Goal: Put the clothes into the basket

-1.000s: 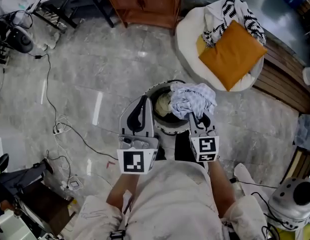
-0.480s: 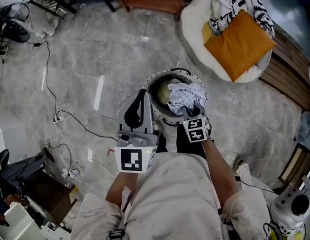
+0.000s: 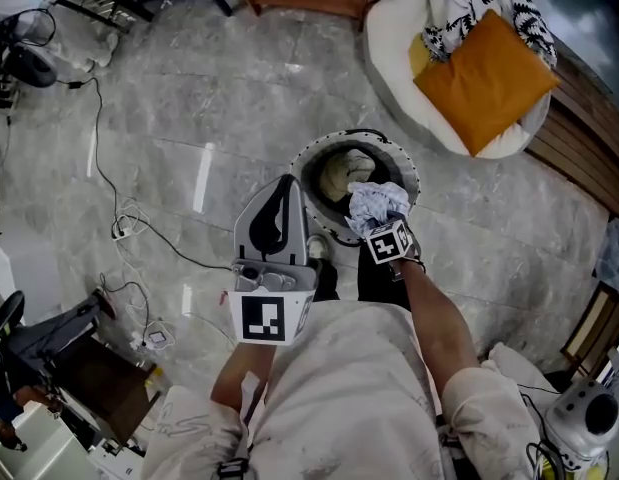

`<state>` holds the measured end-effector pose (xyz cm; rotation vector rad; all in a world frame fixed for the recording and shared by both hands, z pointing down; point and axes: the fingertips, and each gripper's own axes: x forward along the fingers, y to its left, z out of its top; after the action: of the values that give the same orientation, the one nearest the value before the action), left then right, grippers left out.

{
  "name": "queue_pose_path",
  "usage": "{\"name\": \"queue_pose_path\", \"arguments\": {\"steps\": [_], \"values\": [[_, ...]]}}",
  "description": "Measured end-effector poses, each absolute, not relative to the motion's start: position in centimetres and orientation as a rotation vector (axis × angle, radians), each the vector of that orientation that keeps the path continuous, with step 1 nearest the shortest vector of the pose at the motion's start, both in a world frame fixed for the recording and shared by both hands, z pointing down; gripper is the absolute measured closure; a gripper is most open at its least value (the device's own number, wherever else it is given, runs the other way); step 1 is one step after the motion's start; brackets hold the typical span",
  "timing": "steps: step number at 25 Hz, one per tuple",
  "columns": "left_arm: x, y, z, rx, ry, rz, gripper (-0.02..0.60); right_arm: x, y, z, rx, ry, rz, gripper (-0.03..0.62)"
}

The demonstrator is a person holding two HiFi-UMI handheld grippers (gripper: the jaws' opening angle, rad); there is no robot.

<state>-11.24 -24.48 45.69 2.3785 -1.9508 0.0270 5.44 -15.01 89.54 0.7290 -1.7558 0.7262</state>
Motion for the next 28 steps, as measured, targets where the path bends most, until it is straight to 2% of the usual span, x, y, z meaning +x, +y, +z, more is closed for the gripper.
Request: {"name": "queue_pose_path", "arguments": {"steps": [7, 10, 13, 28], "values": [[-11.1, -24.2, 46.3, 2.360, -1.944, 0.035, 0.574, 6.1, -14.8, 90.2, 0.761, -1.723, 0.763, 0.498], [-10.9, -24.2, 46.1, 2.359, -1.945, 0.032, 0.574, 6.4, -14.5, 90.6, 0.768, -1.704, 0.799, 0.403], [-10.6, -24.1, 46.1, 2.371, -1.937, 0.031, 0.574, 6.7, -14.2, 90.8, 0.763, -1.694, 0.774, 0.345], [-9.7, -21.0, 46.2, 2.425, -1.897, 0.018, 0.574, 7.0, -12.0, 88.2, 0.851, -1.791, 0.749, 0.339]]}}
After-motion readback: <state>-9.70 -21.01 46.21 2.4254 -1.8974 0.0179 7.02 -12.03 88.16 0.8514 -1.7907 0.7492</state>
